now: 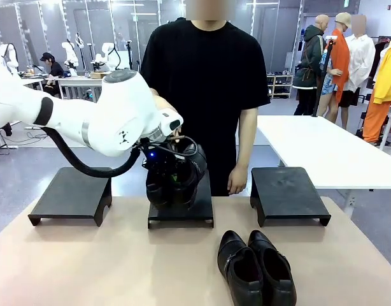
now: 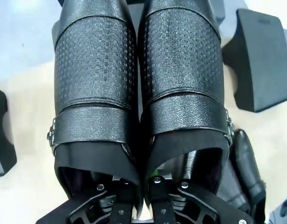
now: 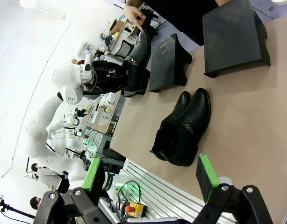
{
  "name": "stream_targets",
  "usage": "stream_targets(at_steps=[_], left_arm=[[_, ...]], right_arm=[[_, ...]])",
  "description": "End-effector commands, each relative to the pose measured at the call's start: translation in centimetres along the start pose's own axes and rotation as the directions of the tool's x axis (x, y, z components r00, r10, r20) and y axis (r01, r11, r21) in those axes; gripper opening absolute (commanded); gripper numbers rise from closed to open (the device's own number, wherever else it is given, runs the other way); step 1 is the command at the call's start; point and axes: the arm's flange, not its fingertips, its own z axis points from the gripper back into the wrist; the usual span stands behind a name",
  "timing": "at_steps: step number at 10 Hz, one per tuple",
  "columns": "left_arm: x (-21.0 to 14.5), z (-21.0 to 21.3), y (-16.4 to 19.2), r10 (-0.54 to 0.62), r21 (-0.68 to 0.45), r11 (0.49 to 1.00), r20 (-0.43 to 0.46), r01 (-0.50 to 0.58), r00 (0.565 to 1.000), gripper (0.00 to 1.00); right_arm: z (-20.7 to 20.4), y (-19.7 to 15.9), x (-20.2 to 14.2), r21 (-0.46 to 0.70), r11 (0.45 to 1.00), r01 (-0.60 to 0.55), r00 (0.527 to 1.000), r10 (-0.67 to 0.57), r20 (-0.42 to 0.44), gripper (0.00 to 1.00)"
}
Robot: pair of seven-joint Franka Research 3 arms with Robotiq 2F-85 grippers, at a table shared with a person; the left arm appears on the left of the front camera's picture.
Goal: Place the shoes on the stand as instructed by the person.
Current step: Pick up one pair of Shoes and place it on the Shoes Stand indicated by the person.
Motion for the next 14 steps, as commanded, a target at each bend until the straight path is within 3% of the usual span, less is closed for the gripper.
stream_targets(at_steps=[1, 8, 12, 14], left_arm=[[1.9, -1.6, -0.7, 0.034, 0.04, 0.999, 0.065, -0.036, 0.997, 0.0], [2.2, -6.6, 0.6, 0.052, 0.097, 0.993, 0.084, -0.06, 0.995, 0.0], [2.2, -7.2, 0.8, 0.046, 0.108, 0.993, 0.075, -0.054, 0.996, 0.0], [2.4, -7.3, 0.6, 0.063, 0.1, 0.992, 0.077, -0.071, 0.995, 0.58]], right_arm=[[0.1, 0.0, 0.1, 0.011, 1.0, -0.025, 1.0, 0.025, 0.01, 1.0], [0.1, 0.0, 0.1, 0.011, 1.0, -0.025, 1.0, 0.025, 0.01, 1.0], [0.1, 0.0, 0.1, 0.011, 1.0, -0.025, 1.0, 0.025, 0.01, 1.0], [0.1, 0.0, 0.1, 0.011, 1.0, -0.025, 1.0, 0.025, 0.01, 1.0]])
